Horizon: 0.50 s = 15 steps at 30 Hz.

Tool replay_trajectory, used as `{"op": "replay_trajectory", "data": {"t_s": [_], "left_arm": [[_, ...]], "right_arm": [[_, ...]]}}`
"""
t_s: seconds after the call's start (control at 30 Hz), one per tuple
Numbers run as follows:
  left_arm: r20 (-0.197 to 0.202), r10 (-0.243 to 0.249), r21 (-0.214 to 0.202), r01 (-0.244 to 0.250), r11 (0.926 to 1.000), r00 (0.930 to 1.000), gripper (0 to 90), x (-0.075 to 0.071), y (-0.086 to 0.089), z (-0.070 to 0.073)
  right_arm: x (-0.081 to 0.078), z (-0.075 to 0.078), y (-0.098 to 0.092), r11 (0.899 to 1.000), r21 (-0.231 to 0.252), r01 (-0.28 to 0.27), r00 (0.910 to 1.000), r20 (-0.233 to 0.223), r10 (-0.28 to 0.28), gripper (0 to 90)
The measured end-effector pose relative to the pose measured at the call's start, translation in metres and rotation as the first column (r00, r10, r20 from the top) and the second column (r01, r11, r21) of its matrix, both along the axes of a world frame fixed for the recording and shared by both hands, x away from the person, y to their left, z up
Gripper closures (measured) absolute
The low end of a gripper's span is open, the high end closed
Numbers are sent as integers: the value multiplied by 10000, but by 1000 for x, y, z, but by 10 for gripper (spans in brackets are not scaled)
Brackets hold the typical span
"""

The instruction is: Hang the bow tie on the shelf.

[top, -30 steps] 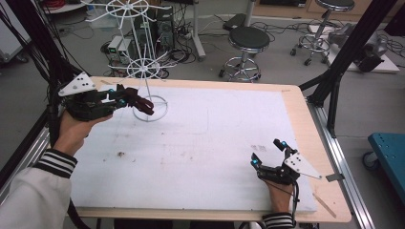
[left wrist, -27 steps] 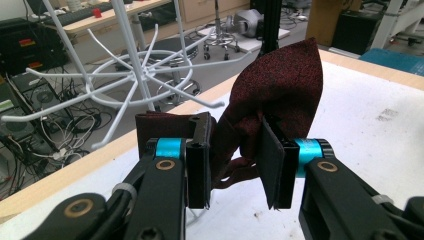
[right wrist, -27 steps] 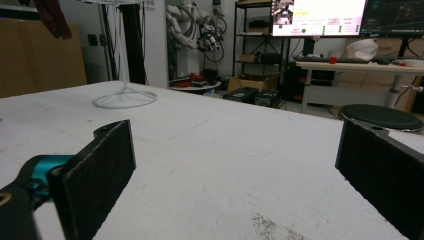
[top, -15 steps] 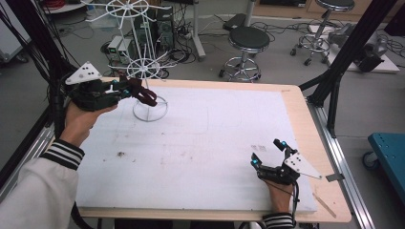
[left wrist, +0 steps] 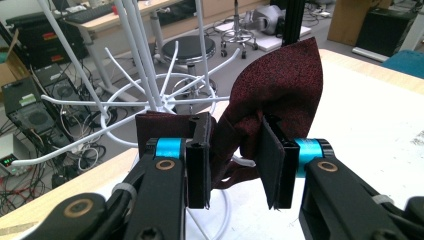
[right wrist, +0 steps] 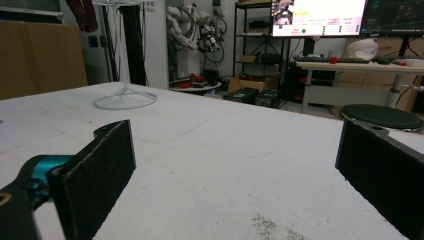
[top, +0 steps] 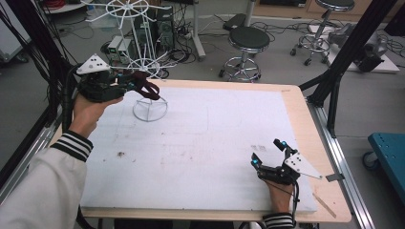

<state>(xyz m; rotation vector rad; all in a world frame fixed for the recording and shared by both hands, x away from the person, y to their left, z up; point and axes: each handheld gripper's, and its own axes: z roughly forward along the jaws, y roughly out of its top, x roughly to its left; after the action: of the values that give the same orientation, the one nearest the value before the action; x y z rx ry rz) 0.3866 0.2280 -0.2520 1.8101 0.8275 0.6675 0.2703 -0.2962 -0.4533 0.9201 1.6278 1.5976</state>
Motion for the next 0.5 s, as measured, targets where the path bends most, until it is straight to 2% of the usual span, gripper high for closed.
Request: {"op": "replay_trajectory", "data": {"t_s": [0.33,0.5], "left_arm": [[-212,230,294,-224,9993,9995,679,9,-9,1],[-308,354,294,-345,9990,9989,677,14,-12,0]], "right_arm": [[0,0,0,10000,6,16,10000,55,-16,19],[1,0,0,10000,9,0,10000,76,0,19]]}}
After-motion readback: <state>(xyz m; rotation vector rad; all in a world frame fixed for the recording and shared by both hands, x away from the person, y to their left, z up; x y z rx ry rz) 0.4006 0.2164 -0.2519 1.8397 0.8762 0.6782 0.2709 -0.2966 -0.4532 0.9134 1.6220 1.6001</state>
